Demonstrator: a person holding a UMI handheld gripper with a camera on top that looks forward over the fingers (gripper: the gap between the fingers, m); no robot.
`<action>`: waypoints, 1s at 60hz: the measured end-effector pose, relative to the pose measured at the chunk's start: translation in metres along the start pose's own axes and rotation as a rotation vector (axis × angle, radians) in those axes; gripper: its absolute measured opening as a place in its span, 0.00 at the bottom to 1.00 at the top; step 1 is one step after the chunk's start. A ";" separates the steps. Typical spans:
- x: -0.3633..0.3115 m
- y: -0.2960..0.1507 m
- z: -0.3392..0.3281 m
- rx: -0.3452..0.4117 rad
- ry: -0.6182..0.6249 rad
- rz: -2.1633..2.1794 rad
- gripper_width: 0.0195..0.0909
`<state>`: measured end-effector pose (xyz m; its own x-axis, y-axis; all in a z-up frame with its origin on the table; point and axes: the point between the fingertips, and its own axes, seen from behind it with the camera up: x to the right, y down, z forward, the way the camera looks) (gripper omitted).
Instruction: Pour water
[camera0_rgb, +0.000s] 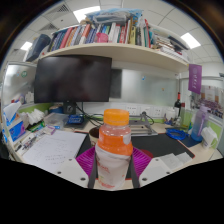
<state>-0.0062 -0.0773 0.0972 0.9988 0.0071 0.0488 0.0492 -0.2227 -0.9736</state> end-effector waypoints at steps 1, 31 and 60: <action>0.001 0.000 0.000 -0.001 0.004 0.005 0.43; 0.049 -0.021 0.017 -0.096 -0.022 -0.321 0.24; 0.097 -0.069 0.089 -0.154 -0.080 -1.532 0.25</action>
<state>0.0880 0.0255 0.1494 -0.0094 0.3651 0.9309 0.9984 -0.0482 0.0290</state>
